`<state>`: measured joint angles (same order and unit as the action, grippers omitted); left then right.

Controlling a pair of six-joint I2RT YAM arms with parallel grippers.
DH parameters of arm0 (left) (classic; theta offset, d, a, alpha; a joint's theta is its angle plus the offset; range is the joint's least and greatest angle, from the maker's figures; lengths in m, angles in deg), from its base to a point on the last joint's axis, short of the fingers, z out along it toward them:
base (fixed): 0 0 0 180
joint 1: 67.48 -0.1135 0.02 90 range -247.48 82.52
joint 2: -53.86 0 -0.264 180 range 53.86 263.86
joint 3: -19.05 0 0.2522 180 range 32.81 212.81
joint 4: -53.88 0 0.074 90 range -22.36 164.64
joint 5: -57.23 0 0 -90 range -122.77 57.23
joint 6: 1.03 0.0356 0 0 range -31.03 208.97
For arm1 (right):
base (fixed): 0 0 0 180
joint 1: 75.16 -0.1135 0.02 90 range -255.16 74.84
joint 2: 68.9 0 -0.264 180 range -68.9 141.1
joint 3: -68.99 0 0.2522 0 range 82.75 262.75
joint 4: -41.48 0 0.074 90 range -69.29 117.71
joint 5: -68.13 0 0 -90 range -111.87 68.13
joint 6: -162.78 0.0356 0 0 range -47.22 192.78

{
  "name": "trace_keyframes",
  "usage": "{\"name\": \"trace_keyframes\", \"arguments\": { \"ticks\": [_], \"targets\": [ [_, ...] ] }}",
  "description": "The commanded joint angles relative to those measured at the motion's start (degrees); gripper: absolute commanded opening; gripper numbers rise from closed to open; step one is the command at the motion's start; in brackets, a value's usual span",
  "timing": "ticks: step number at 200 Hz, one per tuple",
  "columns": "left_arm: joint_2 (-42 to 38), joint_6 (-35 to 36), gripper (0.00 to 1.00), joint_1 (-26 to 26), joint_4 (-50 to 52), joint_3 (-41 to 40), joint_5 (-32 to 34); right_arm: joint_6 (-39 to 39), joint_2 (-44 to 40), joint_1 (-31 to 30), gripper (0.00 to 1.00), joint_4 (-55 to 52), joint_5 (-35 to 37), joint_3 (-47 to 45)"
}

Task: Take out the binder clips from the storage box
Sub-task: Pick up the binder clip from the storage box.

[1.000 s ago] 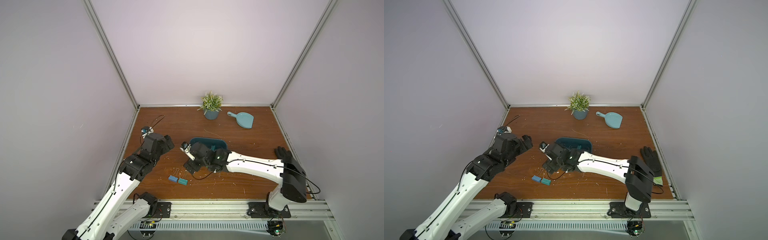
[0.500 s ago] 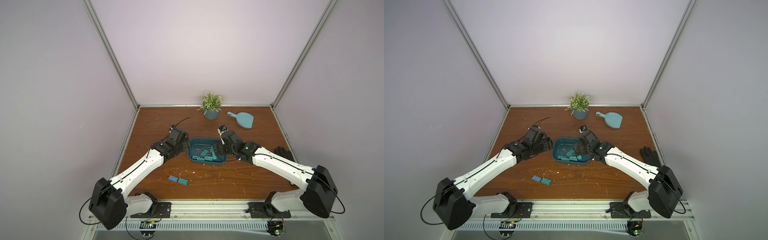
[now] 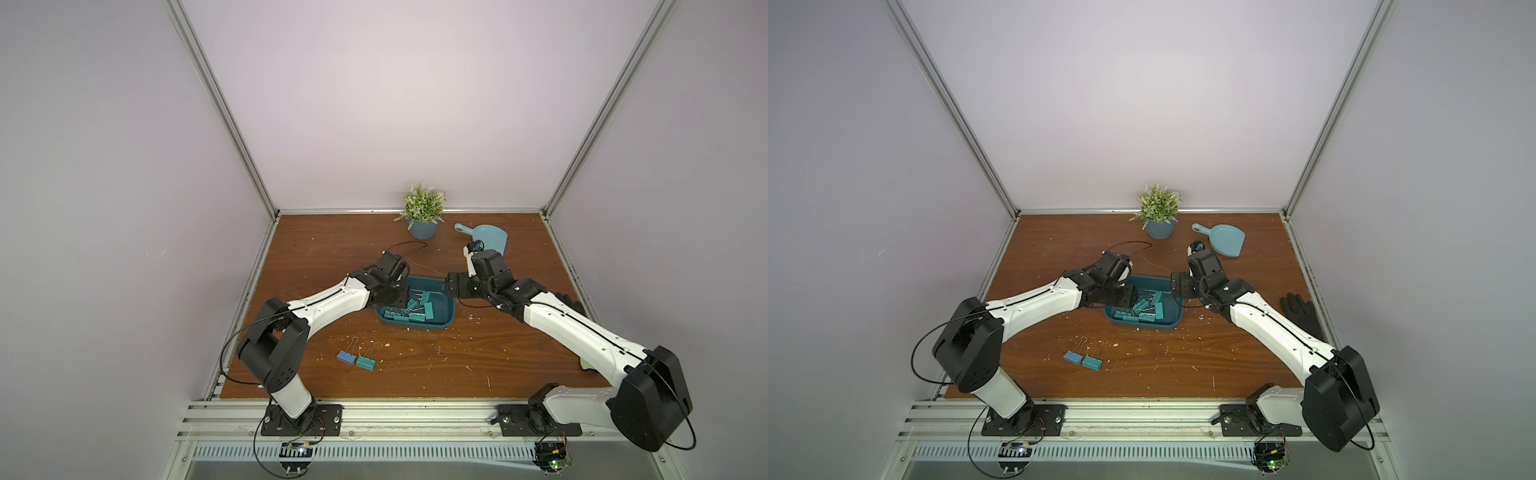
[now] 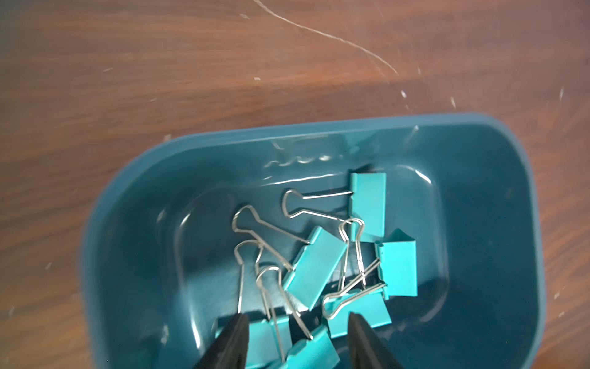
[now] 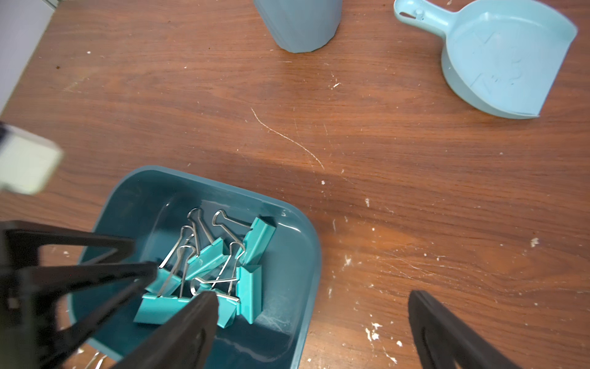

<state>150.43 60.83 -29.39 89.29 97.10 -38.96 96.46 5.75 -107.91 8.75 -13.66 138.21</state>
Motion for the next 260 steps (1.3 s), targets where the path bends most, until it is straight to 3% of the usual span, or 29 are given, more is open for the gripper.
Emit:
{"name": "trace_keyframes", "arguments": {
  "ticks": [1,45,126,151,260],
  "targets": [
    [3.0,5.1,0.53,0.9,0.3,2.5,-2.2,0.7,0.2,0.4,0.99,1.9,-3.0,0.4],
    [8.4,8.2,0.48,1.4,1.1,5.6,-2.9,0.3,1.2,1.0,0.99,1.8,-3.5,1.4],
    [13.6,11.2,0.46,2.9,2.4,7.8,-2.6,-0.1,2.2,1.6,0.99,1.7,-3.8,1.8],
    [13.7,11.6,0.57,3.0,2.8,7.5,-2.8,0.0,2.4,1.7,0.99,1.8,-4.1,2.0],
    [11.8,11.3,0.56,3.7,2.9,4.3,-0.7,0.3,2.5,1.7,0.99,2.3,-5.7,2.1]
  ]
}}
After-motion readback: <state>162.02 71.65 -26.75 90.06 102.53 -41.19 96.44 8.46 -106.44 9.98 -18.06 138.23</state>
